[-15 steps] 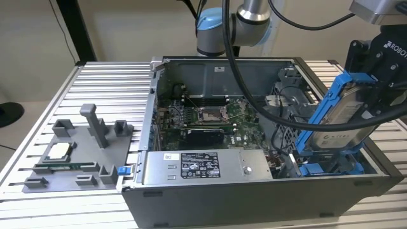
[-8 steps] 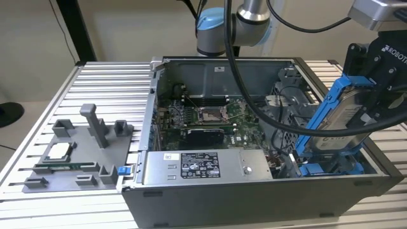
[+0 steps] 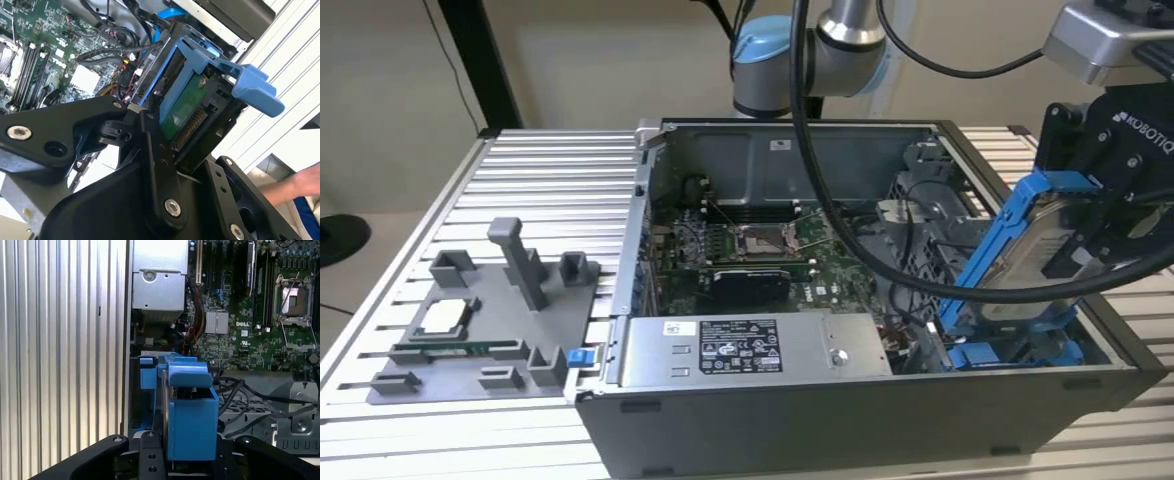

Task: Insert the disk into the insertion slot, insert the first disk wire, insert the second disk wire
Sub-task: 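Insert the disk into the insertion slot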

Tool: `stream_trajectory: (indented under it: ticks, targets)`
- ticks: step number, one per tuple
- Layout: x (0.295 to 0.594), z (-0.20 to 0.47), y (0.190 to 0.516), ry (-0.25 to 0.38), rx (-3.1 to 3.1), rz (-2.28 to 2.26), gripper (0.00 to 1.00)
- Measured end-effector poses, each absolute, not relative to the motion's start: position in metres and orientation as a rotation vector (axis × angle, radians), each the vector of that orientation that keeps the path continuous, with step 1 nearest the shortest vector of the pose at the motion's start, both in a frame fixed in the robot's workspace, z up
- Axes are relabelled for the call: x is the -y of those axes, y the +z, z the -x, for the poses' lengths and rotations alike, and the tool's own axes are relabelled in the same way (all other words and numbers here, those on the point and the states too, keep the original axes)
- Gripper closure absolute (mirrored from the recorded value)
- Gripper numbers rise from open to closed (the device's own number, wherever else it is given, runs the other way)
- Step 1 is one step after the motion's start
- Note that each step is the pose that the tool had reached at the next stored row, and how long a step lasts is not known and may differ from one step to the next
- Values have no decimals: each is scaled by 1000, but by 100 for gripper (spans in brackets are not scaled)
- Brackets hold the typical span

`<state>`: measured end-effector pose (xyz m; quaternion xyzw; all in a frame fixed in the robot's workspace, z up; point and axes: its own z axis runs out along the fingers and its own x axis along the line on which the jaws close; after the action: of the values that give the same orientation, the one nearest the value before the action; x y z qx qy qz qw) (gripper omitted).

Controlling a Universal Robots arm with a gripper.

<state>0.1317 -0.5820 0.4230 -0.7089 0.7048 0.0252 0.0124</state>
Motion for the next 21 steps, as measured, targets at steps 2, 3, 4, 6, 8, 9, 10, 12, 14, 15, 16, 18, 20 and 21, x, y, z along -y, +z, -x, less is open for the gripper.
stream_trajectory:
  ticks: [2,3,4,6,8,9,10,12,14,15,16,18,20,21]
  targets:
    - [582,-132,420,77,-2196,2209,100]
    - [582,-133,418,77,-2196,2209,100]
    - [582,-133,416,76,-2195,2208,100]
    - [582,-134,413,76,-2195,2208,100]
    - [582,-135,411,77,-2195,2208,100]
    - [582,-135,410,77,-2194,2207,100]
    - [582,-135,410,78,-2194,2207,100]
    - [582,-135,408,78,-2194,2207,100]
    - [582,-136,406,80,-2193,2206,100]
    - [582,-136,405,80,-2193,2206,100]
    - [582,-136,404,80,-2193,2206,100]
    - [582,-136,401,80,-2193,2206,100]
    - [582,-136,398,81,-2192,2205,100]
    - [582,-137,396,82,-2192,2205,100]
